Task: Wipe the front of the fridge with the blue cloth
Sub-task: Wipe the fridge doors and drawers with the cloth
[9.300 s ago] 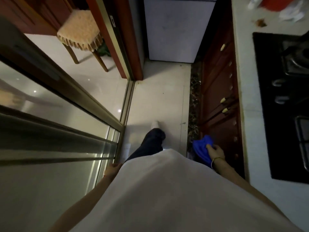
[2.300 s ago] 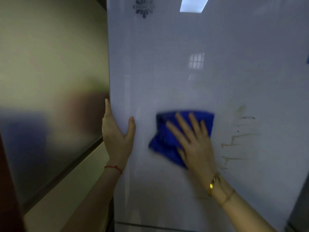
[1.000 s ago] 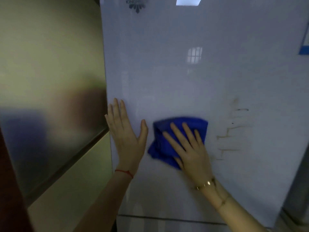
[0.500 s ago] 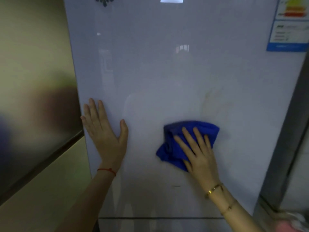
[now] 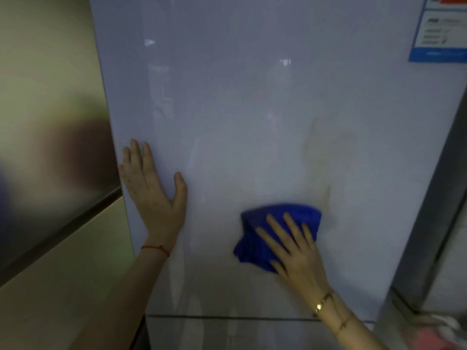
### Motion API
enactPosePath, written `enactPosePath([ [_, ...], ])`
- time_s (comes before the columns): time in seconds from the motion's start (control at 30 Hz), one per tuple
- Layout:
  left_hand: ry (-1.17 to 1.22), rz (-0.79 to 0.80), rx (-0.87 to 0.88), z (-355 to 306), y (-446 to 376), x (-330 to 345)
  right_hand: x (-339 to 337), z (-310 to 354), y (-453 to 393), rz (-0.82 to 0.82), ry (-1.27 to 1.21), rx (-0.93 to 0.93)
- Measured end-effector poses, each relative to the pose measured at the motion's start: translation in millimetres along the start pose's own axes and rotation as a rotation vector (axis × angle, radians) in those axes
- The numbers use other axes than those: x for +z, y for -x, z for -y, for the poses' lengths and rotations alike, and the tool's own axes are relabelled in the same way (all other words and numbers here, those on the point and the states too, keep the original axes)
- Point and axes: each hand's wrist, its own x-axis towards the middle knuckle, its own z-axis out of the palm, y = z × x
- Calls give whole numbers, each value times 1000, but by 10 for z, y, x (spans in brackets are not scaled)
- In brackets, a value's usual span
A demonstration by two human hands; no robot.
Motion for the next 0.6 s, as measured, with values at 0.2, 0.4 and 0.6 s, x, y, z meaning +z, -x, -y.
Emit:
enactPosePath([
  [0.2,-15,65,43,106,244,-81,-324,-280,-642,-207,-177,350],
  [0.4,-29,63,65,195,329,-92,116,363,-129,-43,-75,57],
  [0.6,-35,59,61,211,339,-89,203,223,627,-6,-57,110],
])
